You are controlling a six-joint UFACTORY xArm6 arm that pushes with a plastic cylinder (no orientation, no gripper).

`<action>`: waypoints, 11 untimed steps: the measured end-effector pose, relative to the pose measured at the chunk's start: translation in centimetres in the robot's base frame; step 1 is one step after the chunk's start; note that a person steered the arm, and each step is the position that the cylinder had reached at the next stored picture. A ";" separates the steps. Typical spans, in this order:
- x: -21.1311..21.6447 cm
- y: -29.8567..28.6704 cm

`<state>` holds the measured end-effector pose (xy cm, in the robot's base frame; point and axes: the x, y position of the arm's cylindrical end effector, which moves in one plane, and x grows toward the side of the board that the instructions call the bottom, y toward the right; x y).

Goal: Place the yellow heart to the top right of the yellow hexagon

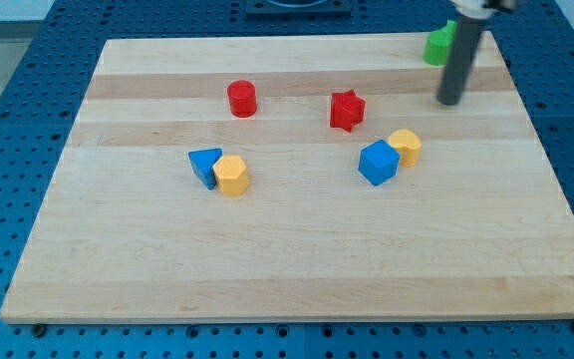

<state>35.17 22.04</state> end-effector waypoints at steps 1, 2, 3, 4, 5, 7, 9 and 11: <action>5.4 2.0; 8.1 0.1; 8.4 -3.6; 8.0 -6.6; 7.9 -9.5; 5.2 -10.9; 6.2 -20.0; 9.2 -25.1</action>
